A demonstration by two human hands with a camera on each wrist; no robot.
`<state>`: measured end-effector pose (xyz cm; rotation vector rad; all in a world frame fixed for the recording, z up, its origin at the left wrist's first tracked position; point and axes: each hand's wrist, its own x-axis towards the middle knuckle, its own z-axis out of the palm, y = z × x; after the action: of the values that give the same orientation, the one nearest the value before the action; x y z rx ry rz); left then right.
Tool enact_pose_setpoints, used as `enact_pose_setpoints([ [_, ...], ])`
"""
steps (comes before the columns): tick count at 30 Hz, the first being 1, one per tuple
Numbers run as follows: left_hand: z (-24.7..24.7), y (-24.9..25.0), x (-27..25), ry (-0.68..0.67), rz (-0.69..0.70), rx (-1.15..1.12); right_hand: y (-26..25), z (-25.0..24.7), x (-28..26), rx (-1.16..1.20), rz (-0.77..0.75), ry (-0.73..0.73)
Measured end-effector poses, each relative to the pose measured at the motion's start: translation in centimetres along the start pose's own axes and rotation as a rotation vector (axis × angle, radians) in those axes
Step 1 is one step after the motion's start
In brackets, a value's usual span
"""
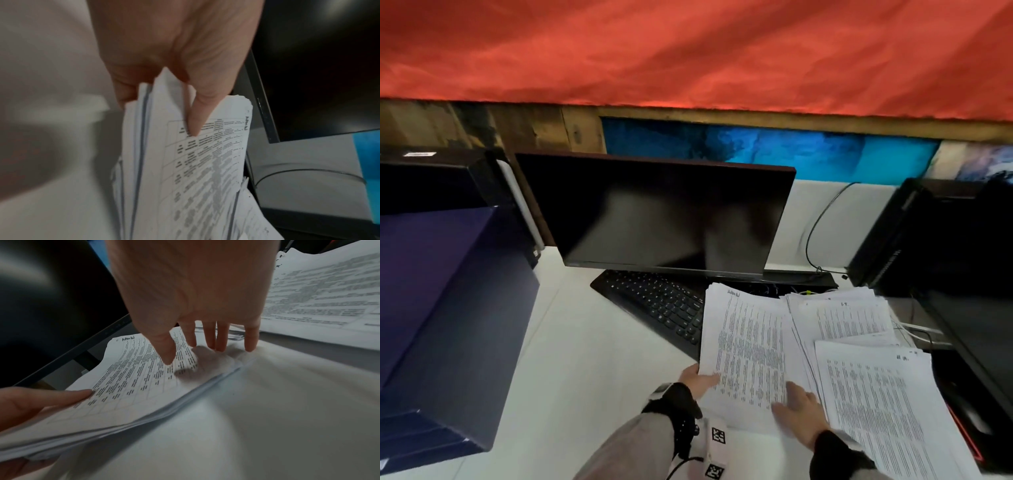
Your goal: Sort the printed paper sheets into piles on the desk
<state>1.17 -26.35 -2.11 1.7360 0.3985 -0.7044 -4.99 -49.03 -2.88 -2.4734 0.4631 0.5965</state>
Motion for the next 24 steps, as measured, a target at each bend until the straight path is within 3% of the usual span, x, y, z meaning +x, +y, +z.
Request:
enact_pose_setpoints([
  [4, -0.4, 1.0, -0.9, 0.114, 0.098, 0.248, -0.2, -0.5, 0.6, 0.122, -0.010, 0.019],
  [8, -4.1, -0.2, -2.1, 0.245, 0.167, 0.326, 0.6, 0.2, 2.0, 0.277, 0.042, 0.046],
  [11, -8.5, -3.2, -2.8, 0.175, 0.173, 0.255, -0.5, 0.4, 2.0, 0.481, 0.089, 0.052],
  [14, -11.7, -6.3, -3.4, 0.019, 0.059, 0.063, -2.9, 1.1, 1.4, 0.707, 0.146, -0.137],
  [17, -11.9, -6.7, -4.1, -0.054, -0.001, 0.059, -6.1, 2.8, 0.7, 0.616, 0.123, -0.335],
  [20, -11.4, -6.4, -3.7, 0.102, -0.048, 0.097, -8.3, 5.0, 0.6, 0.503, 0.066, -0.368],
  [24, -12.8, -5.9, -3.9, 0.147, 0.081, 0.144, -9.2, 4.9, 0.2, 0.662, 0.044, -0.311],
])
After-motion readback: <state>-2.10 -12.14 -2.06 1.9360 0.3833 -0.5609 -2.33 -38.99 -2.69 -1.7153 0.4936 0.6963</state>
